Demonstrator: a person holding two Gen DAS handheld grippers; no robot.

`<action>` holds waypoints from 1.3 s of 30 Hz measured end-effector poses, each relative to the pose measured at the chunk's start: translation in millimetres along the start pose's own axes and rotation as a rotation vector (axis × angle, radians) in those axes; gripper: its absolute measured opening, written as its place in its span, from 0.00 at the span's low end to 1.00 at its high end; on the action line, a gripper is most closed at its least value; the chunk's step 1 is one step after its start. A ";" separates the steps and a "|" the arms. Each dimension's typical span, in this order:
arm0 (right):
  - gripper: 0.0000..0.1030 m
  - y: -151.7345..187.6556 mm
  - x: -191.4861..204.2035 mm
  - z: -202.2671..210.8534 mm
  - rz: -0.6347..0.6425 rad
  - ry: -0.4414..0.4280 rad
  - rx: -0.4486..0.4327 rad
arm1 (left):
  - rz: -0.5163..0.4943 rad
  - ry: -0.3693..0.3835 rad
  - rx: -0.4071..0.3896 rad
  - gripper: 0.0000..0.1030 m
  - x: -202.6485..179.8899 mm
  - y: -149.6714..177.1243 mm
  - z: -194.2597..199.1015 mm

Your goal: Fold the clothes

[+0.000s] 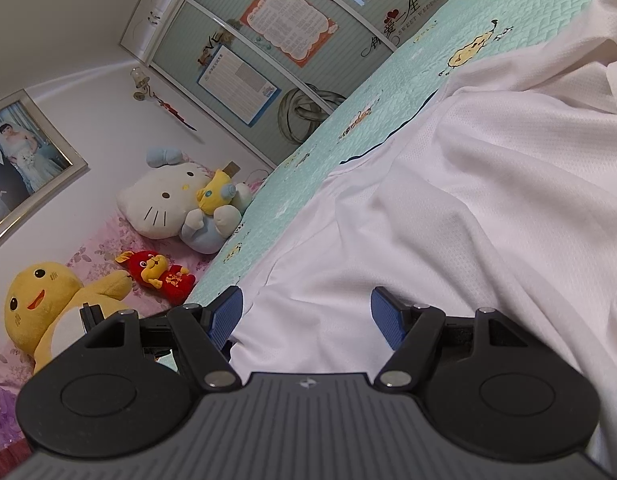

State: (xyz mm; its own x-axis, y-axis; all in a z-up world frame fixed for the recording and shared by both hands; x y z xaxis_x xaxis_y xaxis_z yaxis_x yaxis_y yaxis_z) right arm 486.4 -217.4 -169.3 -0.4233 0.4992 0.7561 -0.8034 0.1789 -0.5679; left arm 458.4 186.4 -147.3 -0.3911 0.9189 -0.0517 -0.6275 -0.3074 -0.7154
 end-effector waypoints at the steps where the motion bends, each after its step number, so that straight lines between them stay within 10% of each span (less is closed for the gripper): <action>1: 0.69 -0.3 0.6 1.5 -0.002 0.001 -0.002 | -0.039 -0.034 0.001 0.00 -5.4 -3.0 0.2; 7: 0.69 -15.5 10.6 33.2 0.015 0.010 -0.134 | -0.099 -0.267 -0.136 0.00 -9.7 -69.9 9.4; 12: 0.80 -34.9 16.3 68.1 0.078 0.057 -0.292 | -0.081 -0.454 -0.102 0.00 0.5 -96.1 -22.6; 19: 0.80 -40.9 -17.6 56.5 -0.022 0.088 -0.240 | 0.013 -0.360 0.021 0.12 9.4 -57.2 -54.0; 24: 0.80 -38.3 -19.4 42.4 -0.028 0.091 -0.198 | 0.166 -0.481 -0.100 0.47 32.7 -53.7 -14.1; 27: 0.80 -35.8 -16.3 37.7 -0.013 0.094 -0.185 | 0.303 -0.530 -0.165 0.48 38.7 -47.0 21.4; 36: 0.80 -36.2 -19.5 45.3 -0.057 0.072 -0.222 | 0.403 0.233 -0.023 0.55 -153.4 1.1 28.3; 39: 0.80 -40.7 -29.3 57.6 -0.117 0.066 -0.281 | 0.481 0.301 -0.007 0.57 -201.5 20.7 5.6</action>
State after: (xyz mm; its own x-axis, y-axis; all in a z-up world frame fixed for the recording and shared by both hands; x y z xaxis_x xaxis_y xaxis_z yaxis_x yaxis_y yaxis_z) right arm 507.3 -288.1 -149.6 -0.2993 0.5140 0.8039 -0.6935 0.4614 -0.5532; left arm 520.5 -6.4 -147.7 -0.4222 0.7058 -0.5689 -0.4209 -0.7084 -0.5665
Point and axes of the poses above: each gripper's, at about its wrist camera, not at the fingertips, and z roughly against the way its jaws point, x to its left, y to its underside, the point moved 7 cm from there along -z, roughly the way its jaws point, and after that the axes turned 9 degrees about x, right-handed, at the moved point
